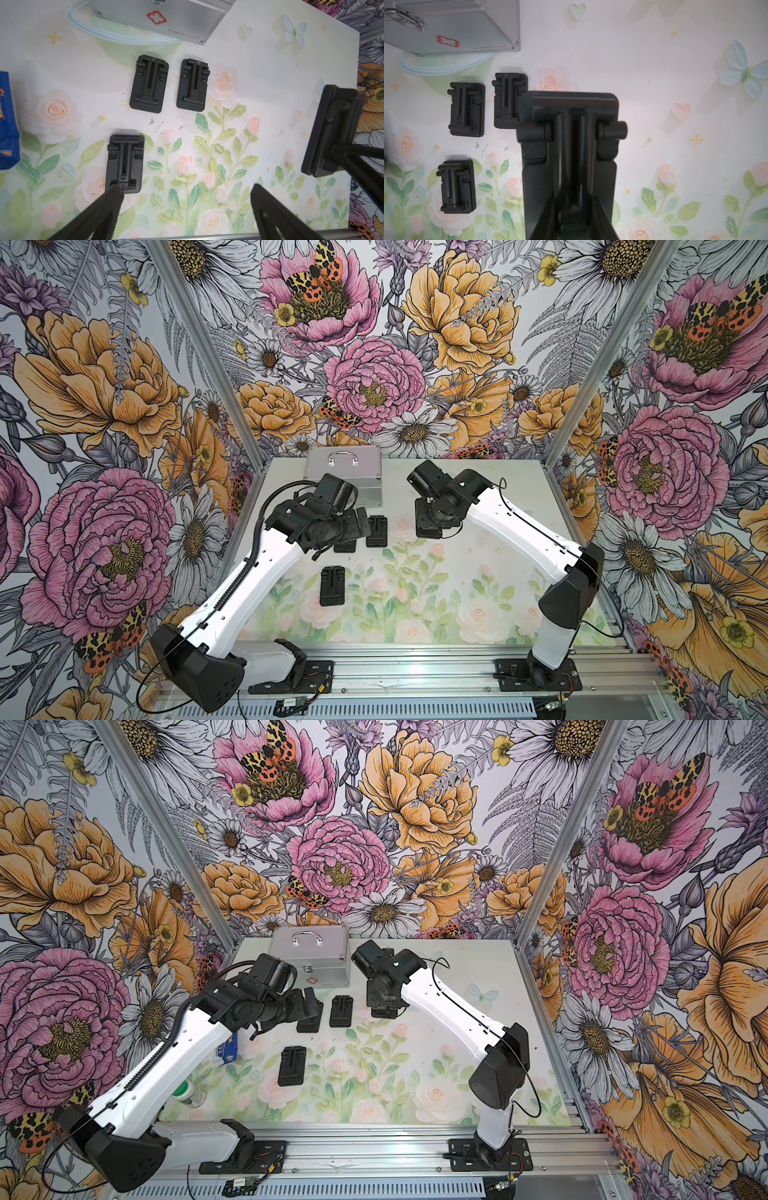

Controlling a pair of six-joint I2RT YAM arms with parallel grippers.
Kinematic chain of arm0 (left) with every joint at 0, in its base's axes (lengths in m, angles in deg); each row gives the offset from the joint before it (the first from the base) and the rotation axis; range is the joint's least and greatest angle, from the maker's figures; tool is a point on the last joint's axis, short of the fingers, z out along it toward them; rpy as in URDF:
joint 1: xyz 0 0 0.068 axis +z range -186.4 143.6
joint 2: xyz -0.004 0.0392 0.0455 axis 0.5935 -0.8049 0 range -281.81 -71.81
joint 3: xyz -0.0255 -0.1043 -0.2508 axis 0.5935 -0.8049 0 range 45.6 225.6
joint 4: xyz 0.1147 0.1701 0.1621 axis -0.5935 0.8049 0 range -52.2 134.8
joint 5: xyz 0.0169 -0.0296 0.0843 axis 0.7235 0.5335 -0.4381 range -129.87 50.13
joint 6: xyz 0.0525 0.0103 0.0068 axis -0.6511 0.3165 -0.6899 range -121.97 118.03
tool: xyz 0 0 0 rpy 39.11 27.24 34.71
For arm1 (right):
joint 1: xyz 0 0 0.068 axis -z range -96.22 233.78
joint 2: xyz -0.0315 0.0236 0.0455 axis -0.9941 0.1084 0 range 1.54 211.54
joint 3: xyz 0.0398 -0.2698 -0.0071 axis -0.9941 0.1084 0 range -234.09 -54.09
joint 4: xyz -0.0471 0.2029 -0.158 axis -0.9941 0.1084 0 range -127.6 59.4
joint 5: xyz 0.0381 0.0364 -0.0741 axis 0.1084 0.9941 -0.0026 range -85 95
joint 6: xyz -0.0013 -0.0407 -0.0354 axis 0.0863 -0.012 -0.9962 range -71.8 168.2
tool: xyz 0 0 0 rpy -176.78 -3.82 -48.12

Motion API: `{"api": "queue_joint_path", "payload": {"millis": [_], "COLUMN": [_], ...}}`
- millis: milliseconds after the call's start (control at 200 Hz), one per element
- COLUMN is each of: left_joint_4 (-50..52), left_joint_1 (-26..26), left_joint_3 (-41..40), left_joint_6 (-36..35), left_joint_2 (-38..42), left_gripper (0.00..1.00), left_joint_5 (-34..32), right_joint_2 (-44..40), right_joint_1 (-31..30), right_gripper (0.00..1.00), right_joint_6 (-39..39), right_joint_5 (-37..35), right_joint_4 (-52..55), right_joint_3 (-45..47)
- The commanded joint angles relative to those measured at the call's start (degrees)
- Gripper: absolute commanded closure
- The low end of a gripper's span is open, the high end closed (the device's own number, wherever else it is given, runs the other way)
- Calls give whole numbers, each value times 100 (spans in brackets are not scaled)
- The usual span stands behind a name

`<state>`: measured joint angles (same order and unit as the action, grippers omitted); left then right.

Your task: Open the phone stand

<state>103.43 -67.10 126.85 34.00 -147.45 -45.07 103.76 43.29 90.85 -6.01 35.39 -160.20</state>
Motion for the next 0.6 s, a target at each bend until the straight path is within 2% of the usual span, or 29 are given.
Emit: {"api": "queue_joint_path", "payload": {"millis": [0, 65, 155, 265, 350, 475, 595], "left_joint_4": [-577, -793, -1178, -1795, -2287, -3300, -4829], "left_joint_1": [-68, -75, -81, -70, -27, 191, 476], "left_joint_3": [412, 583, 714, 697, 541, -116, -1076], "left_joint_6": [-503, -628, -731, -743, -606, -46, 780], "left_joint_2": [-483, -881, -1312, -1571, -1700, -1671, -1450], "left_gripper": [1, 1, 1, 1, 1, 1, 1], "left_joint_5": [812, 1230, 1811, 2546, 3160, 4032, 4902], "right_joint_2": [-524, -755, -1182, -1527, -1667, -1816, -1944], "right_joint_1": [476, 815, 1382, 2054, 2396, 2627, 2654], "right_gripper": [100, 100, 100, 100, 100, 100, 100], "right_joint_6": [-499, -649, -811, -835, -864, -690, -446], "right_joint_5": [426, 822, 1854, 3029, 3672, 4817, 5357], "right_joint_4": [-248, -420, -1009, -1590, -1883, -2633, -3230], "right_joint_3": [327, 605, 1208, 1783, 2062, 2520, 2911]}}
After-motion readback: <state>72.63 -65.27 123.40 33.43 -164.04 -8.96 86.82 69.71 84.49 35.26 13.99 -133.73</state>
